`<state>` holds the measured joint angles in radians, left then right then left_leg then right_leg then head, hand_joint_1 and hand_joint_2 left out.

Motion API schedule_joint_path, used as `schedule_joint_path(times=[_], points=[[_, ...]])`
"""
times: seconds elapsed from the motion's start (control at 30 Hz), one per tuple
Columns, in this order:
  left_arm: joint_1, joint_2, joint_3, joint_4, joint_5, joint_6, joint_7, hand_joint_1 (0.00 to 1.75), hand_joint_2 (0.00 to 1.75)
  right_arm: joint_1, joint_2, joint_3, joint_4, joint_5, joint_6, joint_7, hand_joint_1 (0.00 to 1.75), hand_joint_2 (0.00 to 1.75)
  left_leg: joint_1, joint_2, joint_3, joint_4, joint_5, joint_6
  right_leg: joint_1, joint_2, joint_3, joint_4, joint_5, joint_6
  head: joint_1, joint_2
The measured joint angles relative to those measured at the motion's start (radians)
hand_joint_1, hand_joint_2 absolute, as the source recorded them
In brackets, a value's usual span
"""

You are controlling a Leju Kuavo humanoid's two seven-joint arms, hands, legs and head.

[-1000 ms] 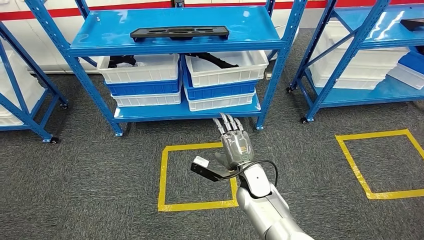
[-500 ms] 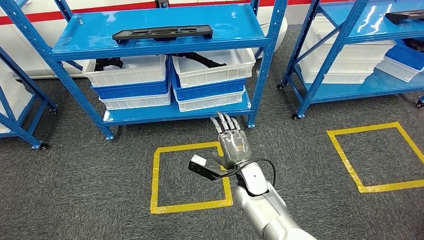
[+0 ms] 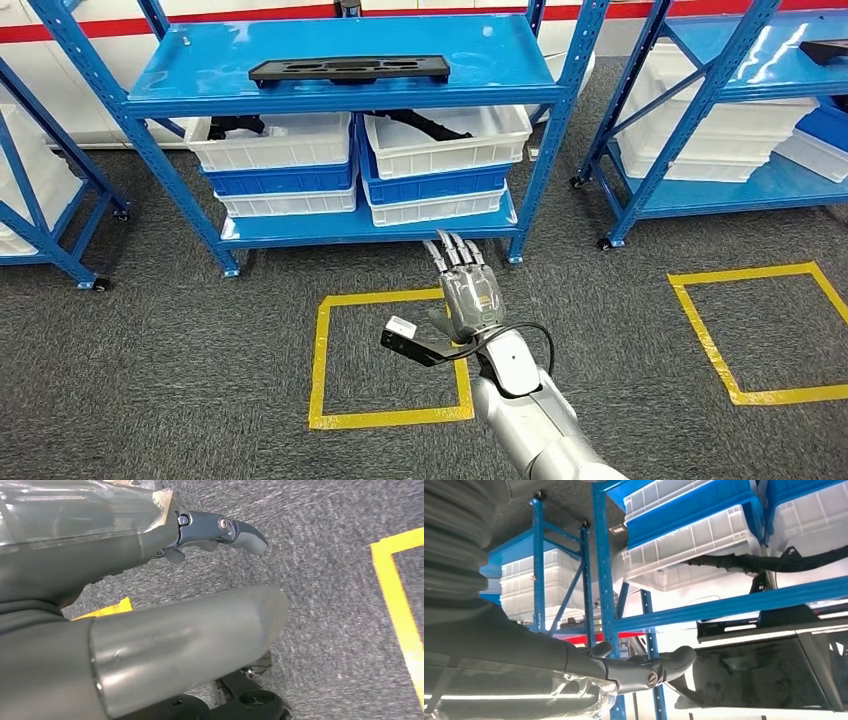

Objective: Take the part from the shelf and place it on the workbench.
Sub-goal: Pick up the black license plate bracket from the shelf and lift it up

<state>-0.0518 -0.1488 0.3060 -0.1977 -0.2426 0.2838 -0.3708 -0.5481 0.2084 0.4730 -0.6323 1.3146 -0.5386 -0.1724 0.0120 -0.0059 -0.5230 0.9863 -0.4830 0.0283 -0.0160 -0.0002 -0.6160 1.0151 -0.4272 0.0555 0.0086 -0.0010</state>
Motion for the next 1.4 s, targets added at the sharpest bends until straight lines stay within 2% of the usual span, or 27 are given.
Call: schedule_joint_path(times=[0.1,0.17,0.23,0.3,0.33,0.37,0.4,0.43,0.47,0.5,0.53,0.6,0.7,0.77,0.83,0.87,0.9,0.93,0.97,1.0,1.03,1.07,1.13,1.23,1.33,1.37,1.4], points=[[0.000,0.000,0.000,0.000,0.000,0.001,0.000,0.00,0.00,-0.001,0.001,0.001,0.002,0.000,0.000,0.000,0.00,1.75,0.000,0.002,0.004,0.004,-0.006,-0.019,0.007,-0.001,0.015,-0.022,0.004,-0.044,-0.003,0.000],[0.000,0.000,0.000,0.000,0.000,0.001,-0.001,0.00,0.00,-0.003,0.003,0.002,0.002,0.000,0.000,0.000,0.00,1.75,0.004,0.003,-0.006,0.036,-0.014,-0.027,0.001,0.001,0.028,-0.026,0.005,-0.060,-0.007,0.000],[-0.002,-0.001,0.000,0.000,0.000,0.002,-0.002,0.00,0.00,-0.007,0.004,0.003,0.002,0.000,0.000,0.000,0.00,1.75,0.007,0.003,-0.065,0.139,-0.048,-0.036,-0.001,0.002,0.042,-0.029,-0.001,-0.073,-0.014,0.000],[-0.001,-0.001,0.000,0.000,0.000,0.001,-0.003,0.00,0.00,-0.007,0.005,0.004,0.004,0.000,0.000,0.000,0.00,1.75,0.008,0.003,-0.152,0.267,-0.095,-0.042,0.002,0.002,0.049,-0.029,-0.010,-0.083,-0.020,0.000],[0.000,-0.001,0.000,0.000,0.000,0.001,-0.003,0.00,0.00,-0.005,0.005,0.004,0.005,0.000,0.000,0.000,0.00,1.75,0.008,0.003,-0.183,0.297,-0.101,-0.042,0.004,0.003,0.053,-0.029,-0.014,-0.085,-0.022,0.000],[0.002,-0.001,0.000,0.000,0.000,0.001,-0.003,0.00,0.00,-0.004,0.005,0.004,0.006,0.000,0.000,0.000,0.00,1.75,0.008,0.003,-0.196,0.291,-0.086,-0.041,0.006,0.004,0.059,-0.029,-0.020,-0.086,-0.022,0.000],[0.002,0.000,0.000,0.000,0.000,0.000,-0.004,0.00,0.00,-0.003,0.005,0.004,0.006,0.000,0.000,0.000,0.00,1.75,0.008,0.003,-0.189,0.249,-0.049,-0.037,0.008,0.006,0.067,-0.029,-0.025,-0.084,-0.024,0.000],[0.002,0.000,0.000,0.000,0.000,0.000,-0.004,0.00,0.00,-0.003,0.005,0.004,0.006,0.000,0.000,0.000,0.00,1.75,0.007,0.004,-0.166,0.180,0.002,-0.030,0.010,0.007,0.075,-0.029,-0.032,-0.083,-0.024,0.000],[0.002,0.001,0.000,0.000,0.000,0.000,-0.004,0.00,0.00,-0.004,0.006,0.004,0.006,0.000,0.000,0.000,0.00,1.75,0.004,0.005,-0.141,0.111,0.038,-0.022,0.013,0.008,0.084,-0.030,-0.038,-0.080,-0.024,0.000],[0.001,0.002,0.000,0.000,0.000,0.000,-0.004,0.00,0.00,-0.005,0.006,0.004,0.006,0.000,0.000,0.000,0.00,1.75,0.001,0.005,-0.120,0.058,0.057,-0.015,0.015,0.009,0.089,-0.030,-0.043,-0.077,-0.024,0.000],[0.000,0.003,0.000,0.000,0.000,0.000,-0.004,0.00,0.00,-0.006,0.007,0.004,0.006,0.000,0.000,0.000,0.00,1.75,-0.003,0.005,-0.107,0.027,0.061,-0.009,0.016,0.009,0.092,-0.031,-0.047,-0.073,-0.023,0.000],[0.000,0.003,0.000,0.000,0.000,0.000,-0.005,0.00,0.00,-0.006,0.007,0.005,0.006,-0.001,0.000,0.000,0.00,1.75,-0.008,0.004,-0.101,0.015,0.053,0.000,0.019,0.010,0.092,-0.028,-0.048,-0.063,-0.023,0.000],[0.002,0.002,0.001,0.001,-0.001,0.000,-0.006,0.00,0.00,-0.007,0.007,0.005,0.006,-0.002,0.000,0.000,0.00,1.75,-0.006,0.002,-0.073,0.000,0.065,0.015,0.024,0.009,0.090,0.006,-0.054,-0.048,-0.022,0.000],[0.000,0.001,0.001,0.001,-0.001,0.000,-0.006,0.00,0.00,-0.012,0.007,0.006,0.006,-0.005,0.000,0.000,0.00,1.75,-0.002,0.002,-0.056,-0.008,0.064,0.021,0.020,0.008,0.042,0.092,-0.086,-0.046,-0.015,-0.001],[-0.002,0.002,0.001,0.001,-0.002,0.001,-0.006,0.00,0.00,-0.012,0.006,0.006,0.007,-0.006,0.000,0.000,0.00,1.75,-0.002,0.001,-0.052,-0.008,0.058,0.024,0.016,0.008,-0.040,0.221,-0.131,-0.043,-0.009,-0.001],[-0.001,0.002,0.001,0.001,-0.001,0.001,-0.006,0.00,0.00,-0.009,0.005,0.007,0.008,-0.005,0.000,0.000,0.00,1.75,-0.002,0.000,-0.049,-0.008,0.053,0.023,0.014,0.008,-0.073,0.262,-0.144,-0.039,-0.007,-0.001],[0.000,0.002,0.001,0.001,-0.001,0.001,-0.006,0.00,0.00,-0.005,0.005,0.007,0.009,-0.004,0.000,0.000,0.00,1.75,-0.002,-0.001,-0.045,-0.007,0.049,0.021,0.012,0.008,-0.088,0.266,-0.139,-0.031,-0.005,-0.001],[0.001,0.002,0.001,0.001,-0.001,0.001,-0.006,0.00,0.00,-0.003,0.004,0.007,0.010,-0.004,0.000,0.000,0.00,1.75,-0.002,-0.002,-0.038,-0.007,0.043,0.018,0.009,0.007,-0.082,0.228,-0.114,-0.019,-0.004,-0.001],[0.002,0.001,0.001,0.001,-0.001,0.002,-0.006,0.00,0.00,-0.002,0.004,0.008,0.010,-0.003,0.000,0.000,0.00,1.75,-0.001,-0.003,-0.030,-0.007,0.037,0.015,0.005,0.007,-0.059,0.159,-0.074,-0.007,-0.003,-0.001],[0.002,0.001,0.001,0.001,-0.002,0.001,-0.006,0.00,0.00,-0.002,0.004,0.008,0.010,-0.002,0.000,0.001,0.00,1.75,-0.001,-0.004,-0.021,-0.006,0.030,0.010,0.002,0.004,-0.033,0.083,-0.034,-0.001,-0.001,-0.001],[0.001,0.001,0.001,0.001,-0.002,0.001,-0.006,0.00,0.00,-0.002,0.005,0.009,0.011,-0.001,0.000,0.002,0.00,1.75,-0.002,-0.005,-0.014,-0.005,0.023,0.004,0.002,0.002,-0.011,0.021,-0.010,-0.005,0.000,-0.002],[0.000,0.002,0.001,0.001,-0.002,0.000,-0.006,0.00,0.00,-0.002,0.005,0.010,0.012,0.000,0.000,0.005,0.00,1.75,-0.003,-0.005,-0.012,-0.005,0.017,-0.003,0.003,0.000,0.004,-0.014,0.004,-0.017,0.001,-0.002],[0.000,0.003,0.001,0.001,-0.002,-0.002,-0.007,0.00,0.00,-0.001,0.008,0.012,0.013,0.002,0.000,0.011,0.00,1.75,-0.002,-0.003,-0.011,0.001,0.013,-0.016,0.006,0.001,0.013,-0.029,0.006,-0.045,-0.001,-0.002],[0.000,0.007,0.003,0.001,0.000,-0.005,-0.006,0.00,0.00,-0.002,0.019,0.013,0.013,0.006,0.004,0.016,0.00,1.75,0.004,0.002,-0.030,0.052,-0.006,-0.031,0.000,0.004,0.036,-0.033,0.004,-0.067,-0.007,-0.002],[-0.001,0.009,0.009,0.001,0.008,-0.001,-0.005,0.00,0.00,-0.006,0.035,0.022,0.013,0.010,0.014,0.016,0.00,1.75,0.008,0.003,-0.132,0.228,-0.083,-0.043,0.004,0.004,0.052,-0.034,-0.010,-0.084,-0.019,-0.002],[0.000,0.009,0.012,0.001,0.011,-0.001,-0.005,0.00,0.00,-0.006,0.039,0.025,0.014,0.011,0.018,0.015,0.00,1.75,0.008,0.003,-0.169,0.276,-0.098,-0.044,0.007,0.005,0.056,-0.034,-0.015,-0.087,-0.022,-0.002],[0.001,0.010,0.015,0.001,0.013,0.000,-0.005,0.00,0.00,-0.006,0.041,0.027,0.015,0.010,0.020,0.013,0.00,1.75,0.008,0.003,-0.192,0.291,-0.093,-0.043,0.009,0.006,0.062,-0.033,-0.020,-0.088,-0.024,-0.002]])
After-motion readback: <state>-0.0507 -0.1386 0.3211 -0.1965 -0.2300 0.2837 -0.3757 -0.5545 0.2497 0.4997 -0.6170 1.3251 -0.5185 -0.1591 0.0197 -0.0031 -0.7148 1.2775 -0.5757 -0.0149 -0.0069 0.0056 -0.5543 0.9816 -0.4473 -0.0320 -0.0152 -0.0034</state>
